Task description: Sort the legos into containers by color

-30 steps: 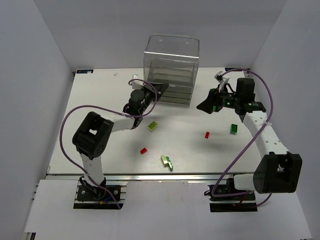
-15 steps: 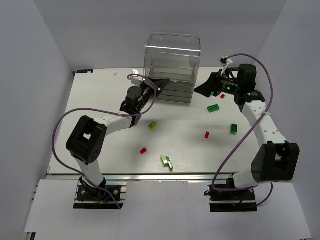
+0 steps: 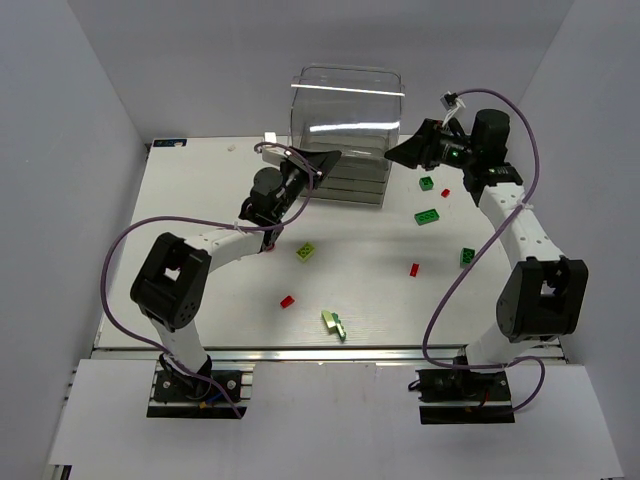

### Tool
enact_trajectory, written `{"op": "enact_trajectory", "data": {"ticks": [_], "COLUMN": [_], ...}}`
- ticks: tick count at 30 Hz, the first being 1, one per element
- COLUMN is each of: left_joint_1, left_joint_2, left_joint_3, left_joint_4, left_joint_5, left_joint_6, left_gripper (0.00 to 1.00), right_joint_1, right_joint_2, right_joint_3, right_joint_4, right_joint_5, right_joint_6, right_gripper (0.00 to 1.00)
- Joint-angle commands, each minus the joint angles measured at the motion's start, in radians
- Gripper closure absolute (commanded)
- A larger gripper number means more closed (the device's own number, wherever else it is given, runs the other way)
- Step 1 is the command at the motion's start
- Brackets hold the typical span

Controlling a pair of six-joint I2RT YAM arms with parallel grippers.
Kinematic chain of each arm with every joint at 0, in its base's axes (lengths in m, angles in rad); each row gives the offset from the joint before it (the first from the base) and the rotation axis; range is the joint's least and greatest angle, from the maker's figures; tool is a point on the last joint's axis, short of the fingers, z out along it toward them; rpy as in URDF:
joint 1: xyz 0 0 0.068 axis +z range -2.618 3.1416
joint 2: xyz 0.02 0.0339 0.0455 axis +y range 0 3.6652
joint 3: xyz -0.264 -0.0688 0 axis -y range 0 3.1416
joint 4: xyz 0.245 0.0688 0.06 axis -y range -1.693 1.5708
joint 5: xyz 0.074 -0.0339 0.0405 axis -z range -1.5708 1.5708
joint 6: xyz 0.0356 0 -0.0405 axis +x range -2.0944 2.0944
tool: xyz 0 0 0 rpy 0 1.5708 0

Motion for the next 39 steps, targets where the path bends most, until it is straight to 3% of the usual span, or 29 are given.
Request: {"op": "enact_trajectory", "data": {"ticks": [1,14,25,32,35,36,39], "left_joint_1": [0.000,0.000,0.000,0.000,0.000,0.000,0.000], "left_joint_2": [-0.096,-0.097,-0.094,-0.087,-0.096,-0.100,-0.125], "left_joint_3": [0.054,0.070,0.092,0.113,0.109,0.107,0.097], "left_joint_4": [0.049,0.048,0.051,0.060,0.062,0.057,0.039], "left_joint_5": [-0.007,-0.004,-0.001,0.005,0.005,0.004,0.003], "left_joint_6": [0.020,0.012,0.003,-0.026,-0.034,-0.035,-0.029], "left_gripper": [1.00,1.00,1.00,0.99,0.79,0.63,0.45], "right_joint_1": [0.005,0.008,0.009,0.006,0.011,0.005,0.005], "right_joint_2": [0.021,0.108,0.133,0.128,0.130,0.130,0.136], "right_joint_3": [0.056,0.129,0.120,0.067,0.079,0.085,0.103], "right_joint_4": [0.066,0.138,0.334,0.569,0.577,0.580,0.583], "right_joint_5": [-0.015,-0.046,-0.139,-0.207,-0.210,-0.210,-0.210], "right_joint_6": [0.043,0.084,0.218,0.394,0.401,0.404,0.407], "right_gripper": [0.32,0.38,0.60,0.83,0.92,0.96,1.00]}}
